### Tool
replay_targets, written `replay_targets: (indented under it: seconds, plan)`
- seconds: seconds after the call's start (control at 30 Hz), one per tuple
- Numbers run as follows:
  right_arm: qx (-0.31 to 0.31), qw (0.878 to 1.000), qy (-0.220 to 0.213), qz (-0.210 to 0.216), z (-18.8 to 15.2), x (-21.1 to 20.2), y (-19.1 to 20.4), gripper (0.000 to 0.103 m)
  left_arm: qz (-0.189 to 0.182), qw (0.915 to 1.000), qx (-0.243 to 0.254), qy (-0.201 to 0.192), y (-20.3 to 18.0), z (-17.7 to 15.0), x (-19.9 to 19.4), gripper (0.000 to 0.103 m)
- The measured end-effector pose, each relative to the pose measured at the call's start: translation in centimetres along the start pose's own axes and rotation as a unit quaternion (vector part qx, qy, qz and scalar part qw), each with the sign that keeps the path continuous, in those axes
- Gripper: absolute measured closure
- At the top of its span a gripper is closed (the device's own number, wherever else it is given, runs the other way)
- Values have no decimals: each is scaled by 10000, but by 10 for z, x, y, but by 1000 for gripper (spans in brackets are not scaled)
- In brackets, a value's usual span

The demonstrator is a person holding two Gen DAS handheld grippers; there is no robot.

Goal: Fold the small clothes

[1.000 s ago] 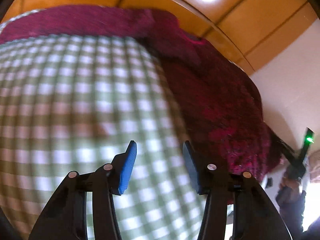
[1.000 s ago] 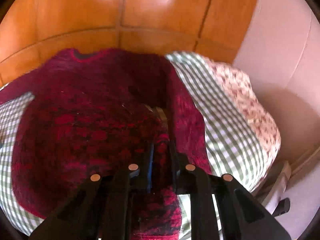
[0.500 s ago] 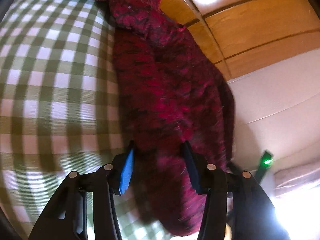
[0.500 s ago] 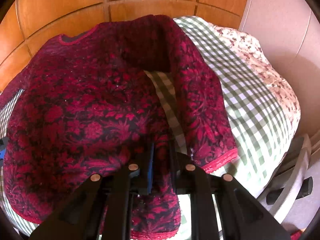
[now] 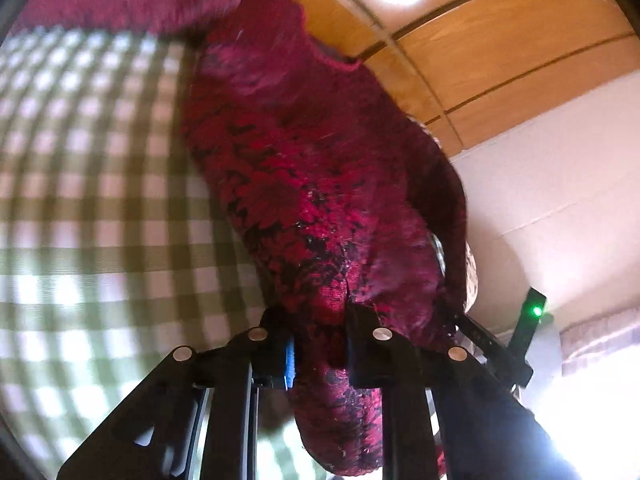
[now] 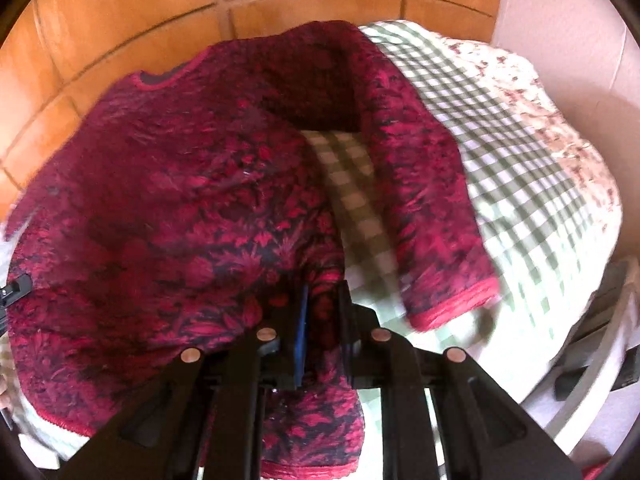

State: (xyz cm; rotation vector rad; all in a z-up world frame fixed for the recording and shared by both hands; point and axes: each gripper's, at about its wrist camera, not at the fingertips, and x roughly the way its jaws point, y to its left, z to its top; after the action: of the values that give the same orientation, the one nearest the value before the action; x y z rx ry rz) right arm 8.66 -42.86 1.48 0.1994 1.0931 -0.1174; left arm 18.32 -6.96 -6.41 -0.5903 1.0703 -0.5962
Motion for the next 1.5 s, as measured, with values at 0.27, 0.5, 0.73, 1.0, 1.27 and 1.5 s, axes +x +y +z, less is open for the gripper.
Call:
replay_targets:
  seconds: [0.27,0.5,0.73,1.0,1.27,1.5]
  plan:
    - [-551,9890,311,1340,-40,-12,77,90,797,9954,412,-330,7,2,-98,90]
    - [-1164,9748,162,1895,-60,-22,150,90,1408,9875,440,-551,21,-14,-144,91]
    - [-1337,9895,-150,529,-51,-42,89,91,743,9934,620,-614,17,-47,-156,62]
    - [-167,9998,45,75,-62,-33,-1,98,1193,9903,-67,-712,75,-70,-158,49]
    - [616,9782,516,1914,-69,-12,23,41,594,9964,-388,-468,98,-111,-155,49]
    - [121,9781,992,1824,-88,8,60,72,461,9984,-189,-277,91,-117,-135,76]
